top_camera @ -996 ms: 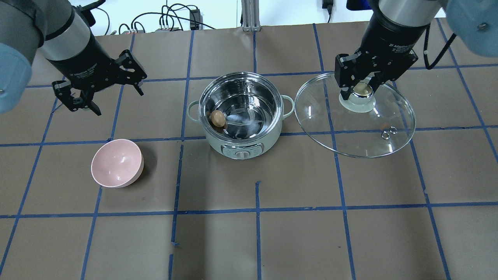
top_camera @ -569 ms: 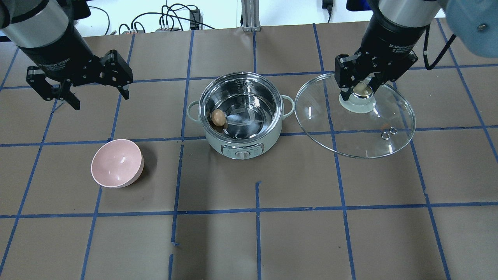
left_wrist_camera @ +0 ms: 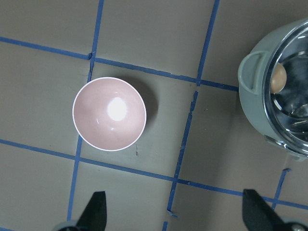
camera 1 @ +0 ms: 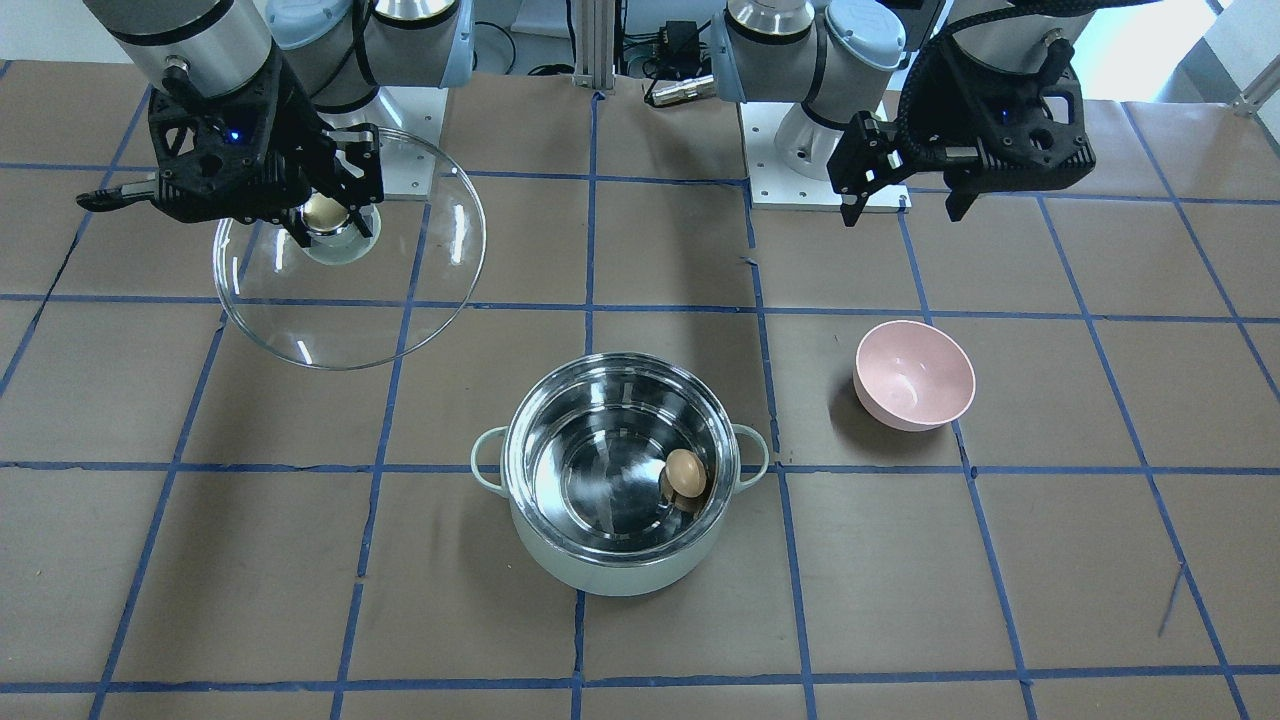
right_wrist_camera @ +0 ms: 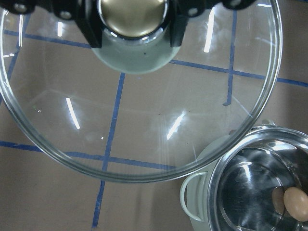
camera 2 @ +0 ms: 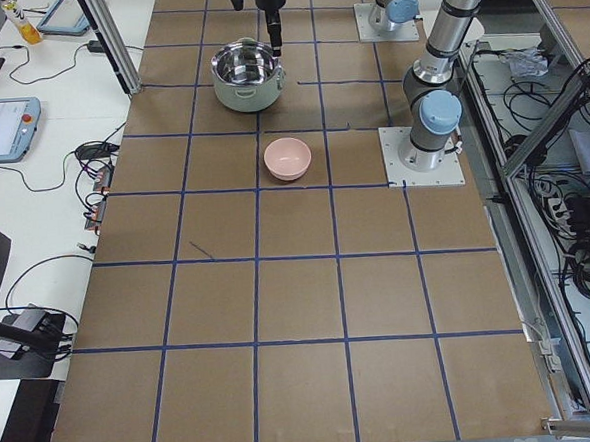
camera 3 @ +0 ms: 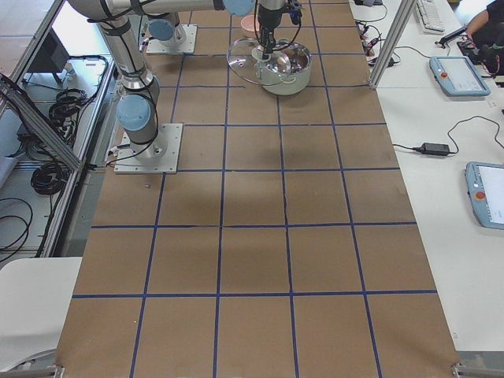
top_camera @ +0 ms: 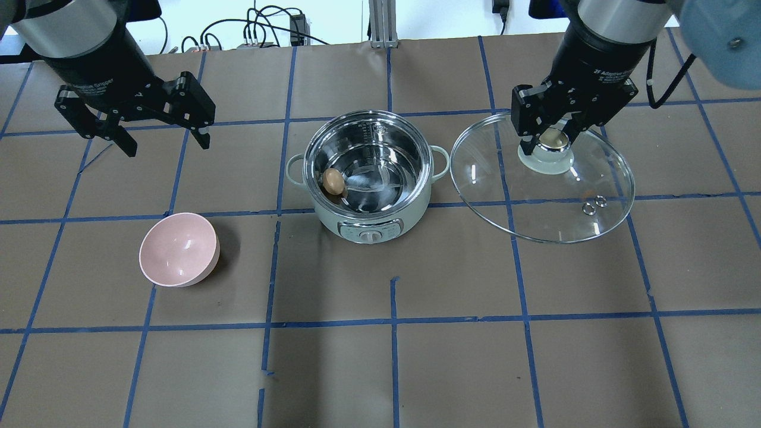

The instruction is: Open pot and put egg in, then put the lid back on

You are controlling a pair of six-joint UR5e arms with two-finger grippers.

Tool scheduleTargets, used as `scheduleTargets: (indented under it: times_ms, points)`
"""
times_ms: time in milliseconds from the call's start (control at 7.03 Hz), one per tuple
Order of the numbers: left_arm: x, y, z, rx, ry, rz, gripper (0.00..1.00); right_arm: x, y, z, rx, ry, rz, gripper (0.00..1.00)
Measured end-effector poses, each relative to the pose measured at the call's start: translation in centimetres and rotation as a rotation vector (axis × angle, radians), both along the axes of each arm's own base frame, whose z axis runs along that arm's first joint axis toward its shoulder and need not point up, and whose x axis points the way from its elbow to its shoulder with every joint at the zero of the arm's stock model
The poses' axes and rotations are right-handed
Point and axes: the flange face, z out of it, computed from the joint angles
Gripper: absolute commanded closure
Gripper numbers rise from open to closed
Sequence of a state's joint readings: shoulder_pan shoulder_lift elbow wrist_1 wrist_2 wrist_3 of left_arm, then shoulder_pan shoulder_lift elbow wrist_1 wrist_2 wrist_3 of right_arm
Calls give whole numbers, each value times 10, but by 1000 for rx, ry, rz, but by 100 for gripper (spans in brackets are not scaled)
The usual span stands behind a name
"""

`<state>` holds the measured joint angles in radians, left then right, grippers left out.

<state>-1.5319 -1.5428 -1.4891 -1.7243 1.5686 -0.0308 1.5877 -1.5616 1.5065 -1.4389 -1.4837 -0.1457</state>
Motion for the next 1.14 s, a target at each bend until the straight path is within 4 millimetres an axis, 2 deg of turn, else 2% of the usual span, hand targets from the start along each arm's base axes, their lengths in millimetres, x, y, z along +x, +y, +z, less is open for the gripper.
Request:
scheduleTargets:
  times_ms: [569,1138]
  points:
    - [-1,7,7,-17,19,-129,0,0,3,-6,13,-1,2,86]
    - [4,11,15,-29,-35,-30,0,0,4,-7,12,-4,3,86]
